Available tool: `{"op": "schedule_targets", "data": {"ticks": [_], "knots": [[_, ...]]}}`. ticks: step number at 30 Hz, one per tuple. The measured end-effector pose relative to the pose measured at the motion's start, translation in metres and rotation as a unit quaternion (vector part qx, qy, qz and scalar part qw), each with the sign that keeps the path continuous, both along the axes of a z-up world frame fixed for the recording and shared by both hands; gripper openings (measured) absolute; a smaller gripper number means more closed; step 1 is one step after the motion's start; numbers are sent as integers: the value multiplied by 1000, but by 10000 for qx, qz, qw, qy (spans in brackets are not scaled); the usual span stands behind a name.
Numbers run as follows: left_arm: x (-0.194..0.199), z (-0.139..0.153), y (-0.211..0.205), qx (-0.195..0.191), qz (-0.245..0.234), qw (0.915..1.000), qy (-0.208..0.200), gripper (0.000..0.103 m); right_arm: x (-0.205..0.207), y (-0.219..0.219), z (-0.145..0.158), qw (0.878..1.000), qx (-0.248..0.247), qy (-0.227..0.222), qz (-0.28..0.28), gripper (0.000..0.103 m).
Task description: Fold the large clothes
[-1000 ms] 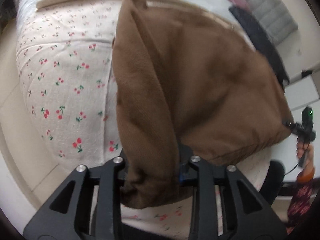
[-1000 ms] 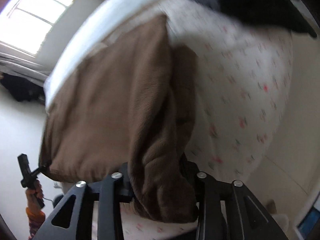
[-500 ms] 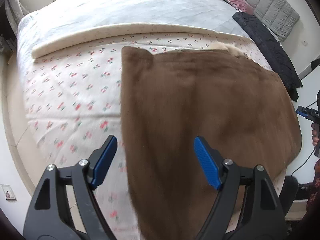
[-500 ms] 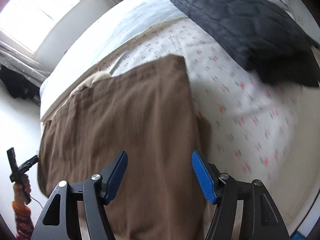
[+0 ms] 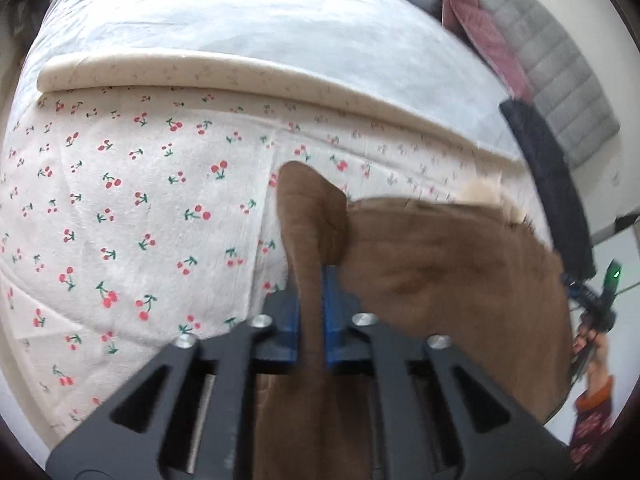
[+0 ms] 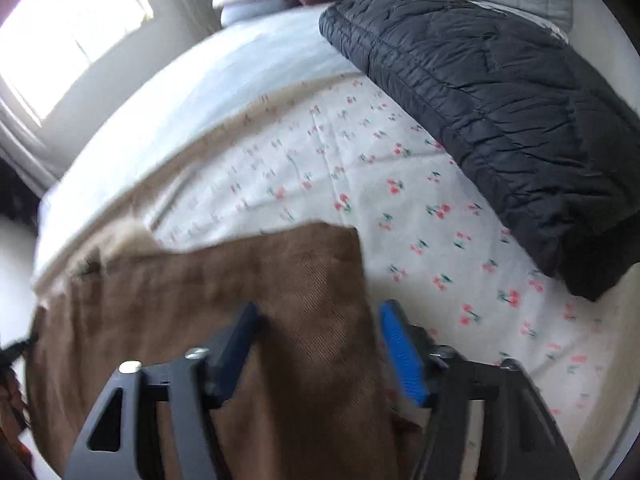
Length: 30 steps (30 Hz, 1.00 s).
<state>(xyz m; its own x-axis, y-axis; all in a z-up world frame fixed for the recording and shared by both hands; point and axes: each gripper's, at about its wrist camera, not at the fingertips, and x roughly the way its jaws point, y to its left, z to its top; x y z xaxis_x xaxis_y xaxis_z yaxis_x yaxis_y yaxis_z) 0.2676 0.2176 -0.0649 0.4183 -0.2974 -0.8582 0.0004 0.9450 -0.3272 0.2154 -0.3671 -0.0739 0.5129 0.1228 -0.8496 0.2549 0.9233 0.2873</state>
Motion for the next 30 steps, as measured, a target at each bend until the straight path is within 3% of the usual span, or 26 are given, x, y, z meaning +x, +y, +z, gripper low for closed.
{"op": "schedule_targets", "data": {"ticks": [1, 5, 10, 12, 15, 18, 20, 22, 23, 24, 25, 27, 30], "knots": [[-3, 6, 0, 64, 85, 9998, -168, 8, 0, 0, 1, 9999, 68, -73, -56, 12], [-26, 45, -11, 302, 228, 9929, -1130, 7, -13, 6, 27, 9968, 22, -681, -429, 8], [-30, 76, -23, 574, 316, 9812, -1814, 7, -21, 12, 76, 9835, -422, -1687, -503, 7], [-22, 73, -21, 639, 408, 9798, -1850, 7, -13, 10, 80, 9814, -576, -1749, -538, 6], [-1, 42, -20, 918, 467, 9805, -1675, 7, 0, -6, 69, 9785, -765, -1698, -891, 2], [17, -10, -19, 1330, 377, 9856, -974, 8, 11, -26, 45, 9831, -533, -1294, -1179, 3], [22, -29, -20, 1574, 363, 9844, -692, 14, 10, -22, 38, 9867, -546, -1135, -1023, 5], [21, -26, -20, 1645, 437, 9827, -727, 23, 4, -6, 42, 9890, -699, -1136, -646, 10], [21, -19, -19, 1662, 521, 9812, -832, 25, 2, 1, 45, 9896, -751, -1122, -495, 21], [19, -13, -20, 1685, 587, 9797, -915, 36, 0, 11, 47, 9902, -817, -1088, -325, 35], [17, -4, -21, 1680, 664, 9781, -1037, 51, -1, 25, 52, 9906, -865, -1056, -71, 42], [7, 17, -26, 1458, 732, 9774, -1341, 62, -2, 48, 58, 9903, -844, -1074, 263, 60], [-6, 37, -52, 1053, 445, 9821, -1500, 67, 0, 89, 65, 9893, -574, -1110, 750, 62]]}}
